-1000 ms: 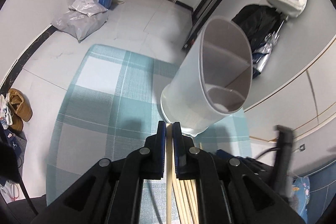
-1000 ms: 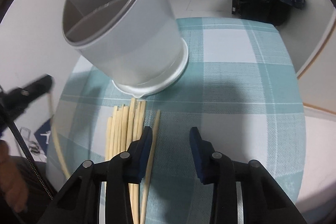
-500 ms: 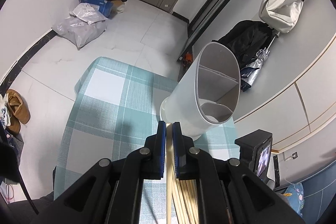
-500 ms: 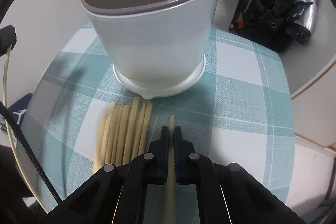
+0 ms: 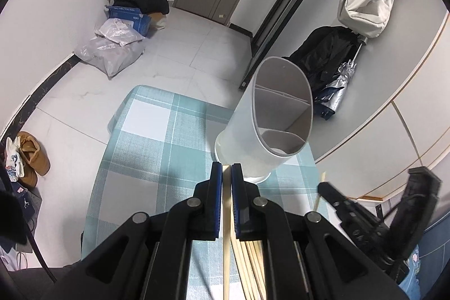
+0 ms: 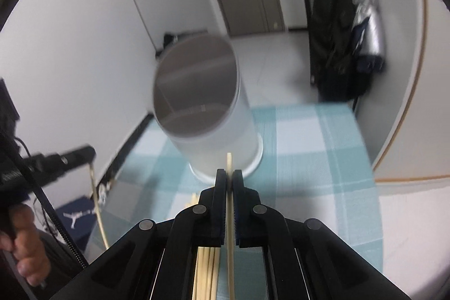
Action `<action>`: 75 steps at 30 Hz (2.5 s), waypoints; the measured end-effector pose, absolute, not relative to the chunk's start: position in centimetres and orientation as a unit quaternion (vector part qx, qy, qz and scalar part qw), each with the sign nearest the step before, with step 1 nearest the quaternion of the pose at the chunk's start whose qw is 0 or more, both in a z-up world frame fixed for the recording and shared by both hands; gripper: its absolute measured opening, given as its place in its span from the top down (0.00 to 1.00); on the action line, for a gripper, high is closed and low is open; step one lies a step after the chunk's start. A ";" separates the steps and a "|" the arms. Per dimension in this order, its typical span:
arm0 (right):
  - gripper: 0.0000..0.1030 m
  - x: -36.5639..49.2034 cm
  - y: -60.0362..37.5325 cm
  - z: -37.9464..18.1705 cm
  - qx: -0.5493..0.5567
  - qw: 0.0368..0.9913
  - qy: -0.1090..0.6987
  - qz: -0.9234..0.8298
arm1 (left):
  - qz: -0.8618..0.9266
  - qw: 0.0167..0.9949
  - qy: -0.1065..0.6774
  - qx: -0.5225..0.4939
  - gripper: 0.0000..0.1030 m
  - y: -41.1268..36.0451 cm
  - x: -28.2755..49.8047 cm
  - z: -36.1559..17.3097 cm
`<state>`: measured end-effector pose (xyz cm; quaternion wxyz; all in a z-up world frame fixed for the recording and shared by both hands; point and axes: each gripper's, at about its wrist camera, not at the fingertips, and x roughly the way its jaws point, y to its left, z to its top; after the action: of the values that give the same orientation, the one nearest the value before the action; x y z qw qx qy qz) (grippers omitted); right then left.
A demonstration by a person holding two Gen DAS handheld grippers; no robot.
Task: Organize utensils
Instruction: 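Lift both held chopsticks and carry them above the white utensil holder, then open both grippers to drop the chopsticks into the holder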
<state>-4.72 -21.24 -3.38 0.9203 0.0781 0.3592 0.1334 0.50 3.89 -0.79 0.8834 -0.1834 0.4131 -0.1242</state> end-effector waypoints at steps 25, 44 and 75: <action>0.97 -5.1 -22.2 6.5 0.136 0.951 0.208 0.183 | -0.164 0.913 0.335 -0.164 0.97 0.5 2.8 11.1; 0.97 9.6 -18.1 13.5 0.058 0.963 0.081 0.251 | -0.115 0.975 0.109 -0.156 0.97 1.3 9.7 13.1; 0.93 9.7 -16.0 6.0 -0.006 0.910 0.202 0.363 | -0.162 0.938 0.287 -0.109 0.89 1.2 10.5 6.9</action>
<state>9.73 -15.96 5.96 0.9097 -0.0062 0.2023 0.3626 10.47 1.16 6.89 0.9379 -0.1093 0.2869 -0.1617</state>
